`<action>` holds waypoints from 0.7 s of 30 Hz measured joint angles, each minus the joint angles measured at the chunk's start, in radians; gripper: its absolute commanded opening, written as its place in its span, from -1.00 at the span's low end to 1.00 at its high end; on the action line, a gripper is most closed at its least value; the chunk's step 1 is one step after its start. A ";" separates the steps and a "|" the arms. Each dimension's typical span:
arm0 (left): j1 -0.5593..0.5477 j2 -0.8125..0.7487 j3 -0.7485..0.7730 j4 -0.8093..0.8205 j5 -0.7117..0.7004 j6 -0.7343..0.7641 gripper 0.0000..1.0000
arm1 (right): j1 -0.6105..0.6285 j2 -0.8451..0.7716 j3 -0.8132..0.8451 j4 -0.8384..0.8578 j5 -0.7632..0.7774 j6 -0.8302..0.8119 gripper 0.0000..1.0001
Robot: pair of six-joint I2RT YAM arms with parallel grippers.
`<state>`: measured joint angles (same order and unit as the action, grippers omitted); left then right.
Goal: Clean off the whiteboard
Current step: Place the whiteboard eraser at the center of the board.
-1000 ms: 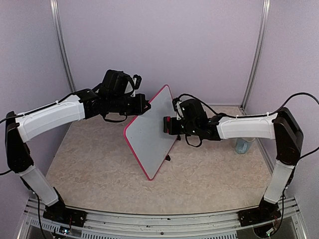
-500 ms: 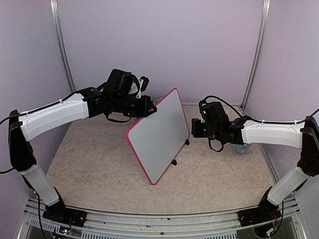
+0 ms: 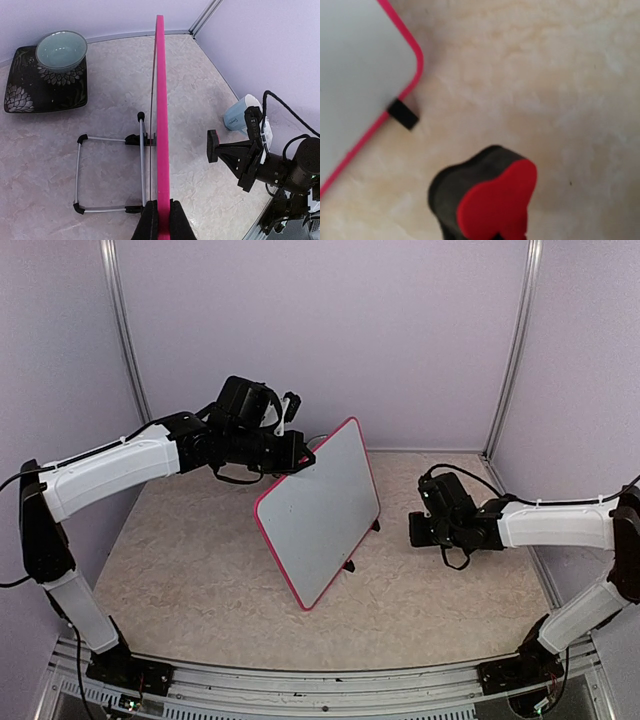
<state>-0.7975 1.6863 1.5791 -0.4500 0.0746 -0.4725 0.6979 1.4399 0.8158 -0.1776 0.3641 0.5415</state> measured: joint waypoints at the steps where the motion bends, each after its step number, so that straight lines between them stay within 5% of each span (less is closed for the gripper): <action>1: 0.000 0.000 0.000 0.000 0.000 0.002 -1.00 | -0.002 0.000 -0.008 -0.005 -0.004 -0.002 -0.84; 21: 0.006 0.022 0.032 -0.009 0.011 0.005 -1.00 | -0.020 0.080 -0.041 0.041 -0.160 -0.031 -0.83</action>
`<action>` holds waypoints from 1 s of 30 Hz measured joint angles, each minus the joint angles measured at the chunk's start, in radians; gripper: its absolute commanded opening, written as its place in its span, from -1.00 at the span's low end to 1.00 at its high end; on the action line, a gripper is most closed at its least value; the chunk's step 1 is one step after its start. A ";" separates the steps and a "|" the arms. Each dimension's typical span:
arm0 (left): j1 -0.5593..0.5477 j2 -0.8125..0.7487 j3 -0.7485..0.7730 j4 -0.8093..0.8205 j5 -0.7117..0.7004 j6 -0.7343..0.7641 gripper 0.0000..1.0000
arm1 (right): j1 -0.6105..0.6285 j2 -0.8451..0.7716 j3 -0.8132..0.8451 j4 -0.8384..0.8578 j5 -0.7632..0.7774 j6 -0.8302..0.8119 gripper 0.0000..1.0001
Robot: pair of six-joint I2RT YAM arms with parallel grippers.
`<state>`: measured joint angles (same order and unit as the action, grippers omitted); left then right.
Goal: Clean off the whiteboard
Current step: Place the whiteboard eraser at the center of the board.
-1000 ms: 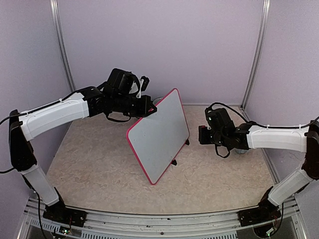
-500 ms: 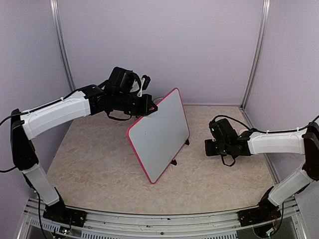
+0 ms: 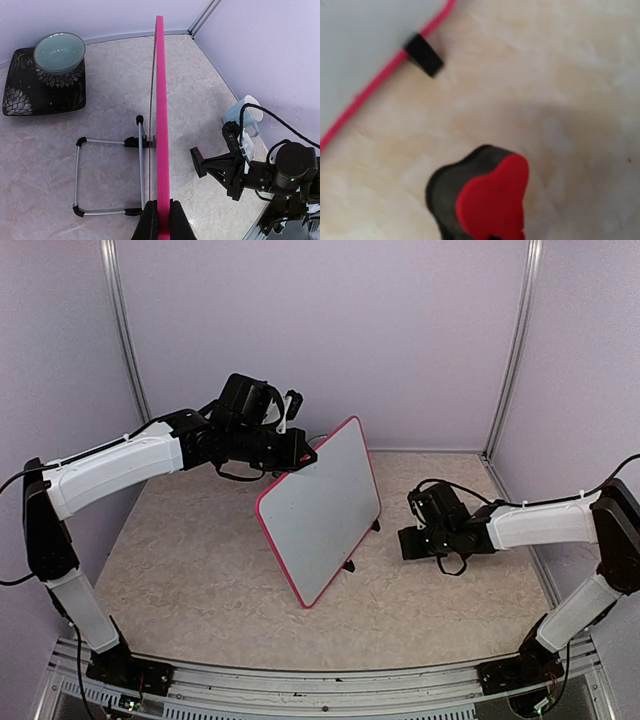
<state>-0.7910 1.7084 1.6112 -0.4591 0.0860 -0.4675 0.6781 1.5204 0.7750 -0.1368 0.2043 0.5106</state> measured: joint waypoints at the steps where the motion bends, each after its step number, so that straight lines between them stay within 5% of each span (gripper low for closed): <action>1: 0.000 0.000 0.000 0.000 0.001 0.000 -1.00 | 0.000 0.002 0.008 0.002 -0.006 0.000 -0.83; 10: 0.000 0.000 0.002 0.000 0.000 0.002 -1.00 | 0.000 0.056 0.093 0.003 -0.007 -0.001 -0.80; 30: 0.000 0.001 0.027 -0.005 -0.008 0.016 -1.00 | -0.001 0.010 0.052 -0.050 -0.071 -0.031 -0.30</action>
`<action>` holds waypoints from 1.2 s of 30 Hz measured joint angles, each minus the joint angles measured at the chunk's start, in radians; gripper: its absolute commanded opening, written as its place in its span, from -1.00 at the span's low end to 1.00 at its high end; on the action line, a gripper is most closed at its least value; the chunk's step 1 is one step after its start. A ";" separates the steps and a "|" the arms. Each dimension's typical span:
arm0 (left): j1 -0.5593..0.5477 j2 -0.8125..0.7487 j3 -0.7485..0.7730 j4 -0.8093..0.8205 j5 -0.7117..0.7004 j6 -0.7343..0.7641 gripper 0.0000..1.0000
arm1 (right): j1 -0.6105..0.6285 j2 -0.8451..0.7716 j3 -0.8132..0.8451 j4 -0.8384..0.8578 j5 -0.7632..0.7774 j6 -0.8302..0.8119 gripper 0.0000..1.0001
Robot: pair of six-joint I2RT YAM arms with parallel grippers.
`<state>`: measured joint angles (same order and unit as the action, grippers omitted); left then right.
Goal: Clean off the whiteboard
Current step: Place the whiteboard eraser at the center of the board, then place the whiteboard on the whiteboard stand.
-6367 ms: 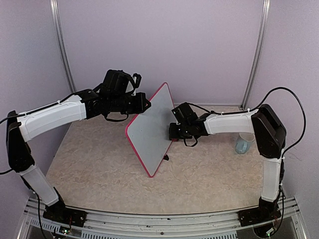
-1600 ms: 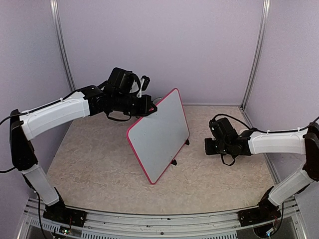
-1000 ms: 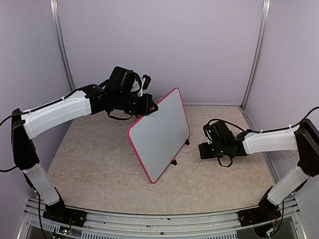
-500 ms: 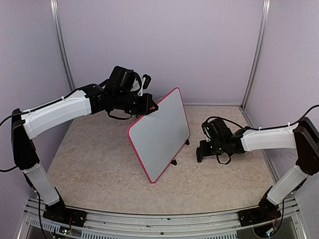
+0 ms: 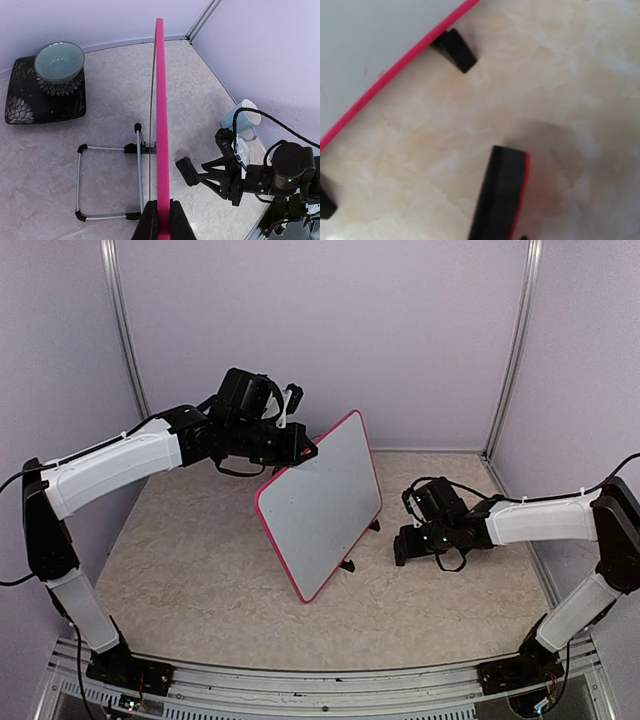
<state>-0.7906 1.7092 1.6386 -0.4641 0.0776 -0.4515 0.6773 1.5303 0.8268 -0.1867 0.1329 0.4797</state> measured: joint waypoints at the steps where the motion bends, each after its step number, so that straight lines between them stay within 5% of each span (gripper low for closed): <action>1: 0.000 0.000 0.004 0.002 -0.003 0.005 -1.00 | 0.000 0.000 -0.001 0.003 -0.006 0.000 -0.29; 24: 0.024 0.126 0.084 0.068 -0.009 0.029 -1.00 | -0.013 -0.070 -0.023 0.001 -0.013 -0.021 -0.03; 29: 0.027 0.137 0.089 0.083 -0.010 0.030 -0.68 | -0.017 -0.070 -0.021 0.000 -0.013 -0.054 0.02; 36: 0.035 0.138 0.105 0.126 -0.015 0.031 -0.47 | -0.035 -0.002 0.070 -0.006 -0.024 -0.145 0.04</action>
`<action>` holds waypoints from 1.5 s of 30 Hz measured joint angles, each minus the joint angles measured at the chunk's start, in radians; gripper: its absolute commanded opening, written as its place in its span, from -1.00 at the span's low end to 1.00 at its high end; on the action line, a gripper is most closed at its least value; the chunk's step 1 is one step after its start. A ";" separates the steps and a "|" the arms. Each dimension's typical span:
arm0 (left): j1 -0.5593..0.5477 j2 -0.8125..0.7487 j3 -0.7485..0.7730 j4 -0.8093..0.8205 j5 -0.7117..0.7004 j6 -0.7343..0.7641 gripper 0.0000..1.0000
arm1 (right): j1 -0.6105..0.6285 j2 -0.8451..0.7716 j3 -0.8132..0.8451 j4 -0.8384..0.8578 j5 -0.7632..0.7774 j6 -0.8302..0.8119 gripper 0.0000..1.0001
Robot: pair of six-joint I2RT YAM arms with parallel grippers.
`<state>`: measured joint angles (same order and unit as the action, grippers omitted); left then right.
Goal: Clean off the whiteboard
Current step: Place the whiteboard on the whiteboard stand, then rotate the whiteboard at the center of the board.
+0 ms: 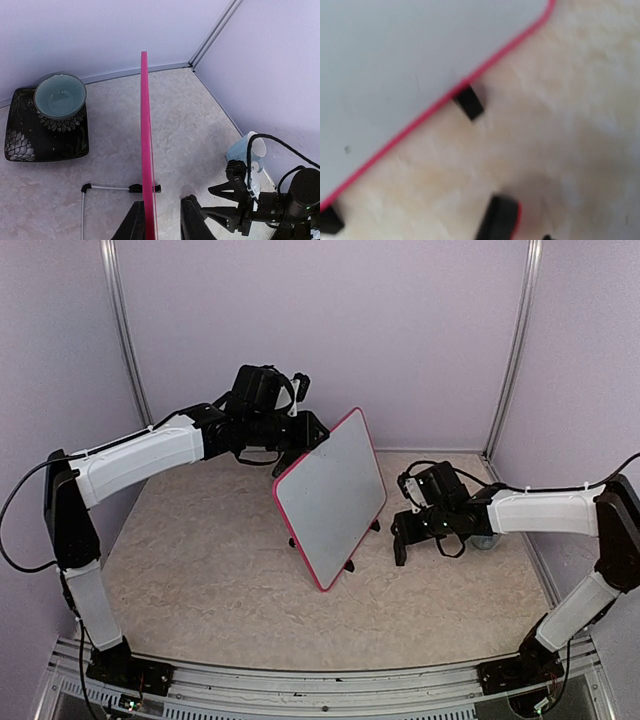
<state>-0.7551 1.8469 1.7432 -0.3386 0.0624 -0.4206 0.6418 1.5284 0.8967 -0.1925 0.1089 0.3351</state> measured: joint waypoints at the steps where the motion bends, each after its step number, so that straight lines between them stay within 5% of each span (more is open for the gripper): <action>1: 0.002 0.000 0.001 0.006 0.000 0.000 -0.44 | -0.003 0.016 0.022 -0.001 -0.005 -0.017 0.05; 10: 0.010 0.000 0.001 0.033 -0.001 0.002 0.02 | -0.017 0.178 0.179 0.005 -0.075 -0.180 0.01; 22: 0.035 -0.066 -0.031 0.039 -0.031 0.002 0.43 | -0.017 0.281 0.185 0.033 -0.098 -0.289 -0.02; 36: 0.048 -0.490 -0.391 0.069 -0.101 -0.027 0.69 | -0.065 0.414 0.223 0.107 -0.113 -0.425 -0.04; 39: 0.048 -0.600 -0.480 0.066 -0.124 -0.043 0.97 | -0.071 0.427 0.224 0.139 -0.135 -0.447 -0.10; 45: 0.048 -0.781 -0.593 0.049 -0.172 -0.084 0.97 | -0.072 0.452 0.233 0.192 -0.174 -0.478 -0.28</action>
<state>-0.7074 1.0660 1.1500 -0.2897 -0.1101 -0.5049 0.5697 1.9804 1.1297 -0.0006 -0.0647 -0.1432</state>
